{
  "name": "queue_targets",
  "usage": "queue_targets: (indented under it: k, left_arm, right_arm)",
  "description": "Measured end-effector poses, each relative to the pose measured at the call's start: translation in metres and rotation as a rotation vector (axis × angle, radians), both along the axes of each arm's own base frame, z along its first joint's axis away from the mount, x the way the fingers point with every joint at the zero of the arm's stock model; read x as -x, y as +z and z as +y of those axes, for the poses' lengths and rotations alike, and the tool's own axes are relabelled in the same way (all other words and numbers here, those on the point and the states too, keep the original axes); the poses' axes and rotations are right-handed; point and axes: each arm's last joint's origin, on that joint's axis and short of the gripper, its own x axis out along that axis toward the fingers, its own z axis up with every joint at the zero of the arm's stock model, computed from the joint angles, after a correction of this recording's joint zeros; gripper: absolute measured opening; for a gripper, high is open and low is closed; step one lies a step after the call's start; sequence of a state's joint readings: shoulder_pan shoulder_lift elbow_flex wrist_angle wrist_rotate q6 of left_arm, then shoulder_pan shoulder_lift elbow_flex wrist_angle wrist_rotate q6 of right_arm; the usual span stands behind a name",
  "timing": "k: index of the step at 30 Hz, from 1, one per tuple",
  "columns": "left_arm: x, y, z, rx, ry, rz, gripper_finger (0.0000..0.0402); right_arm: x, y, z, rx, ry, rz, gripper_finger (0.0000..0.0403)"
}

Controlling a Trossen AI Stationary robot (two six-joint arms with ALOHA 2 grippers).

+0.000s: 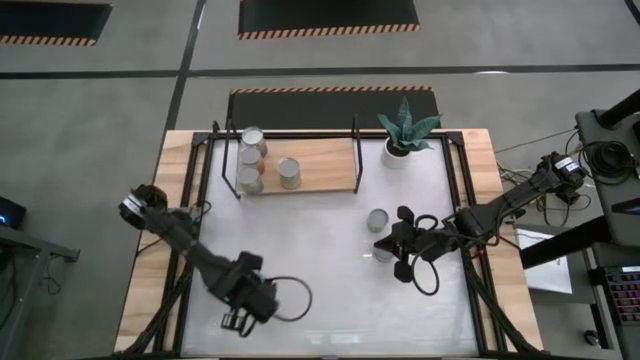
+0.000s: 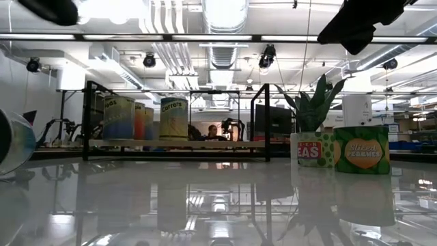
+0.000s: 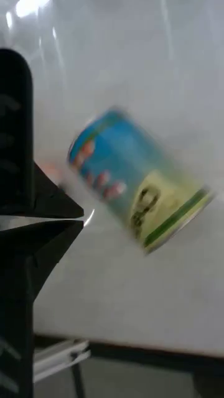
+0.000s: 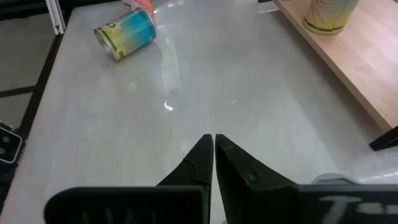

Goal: Pick and place cans onto a shelf
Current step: Put the canned cherries on the shelf

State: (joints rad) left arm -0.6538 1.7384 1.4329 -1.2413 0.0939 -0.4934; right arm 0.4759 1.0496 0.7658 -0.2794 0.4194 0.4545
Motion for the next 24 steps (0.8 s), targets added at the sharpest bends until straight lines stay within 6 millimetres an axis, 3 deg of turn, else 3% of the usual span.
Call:
queue_targets:
  k: [5, 11, 16, 24]
  left_arm:
    - [0.015, -0.028, -0.01, 0.035, 0.003, 0.044, 0.0]
    - [0.014, -0.055, 0.0, -0.005, 0.042, 0.036, 0.0]
    - [0.002, -0.051, 0.009, -0.09, 0.069, -0.059, 0.0]
    - [-0.017, -0.019, 0.006, -0.249, -0.023, -0.324, 0.0]
  right_arm:
    - [0.0, 0.0, 0.0, -0.001, -0.001, -0.002, 0.0009]
    - [0.0, 0.0, 0.0, -0.001, 0.0, -0.005, 0.0009]
    - [0.0, 0.001, 0.0, -0.003, 0.0, -0.009, 0.0009]
    - [-0.002, 0.0, 0.001, 0.009, 0.004, -0.007, 0.0009]
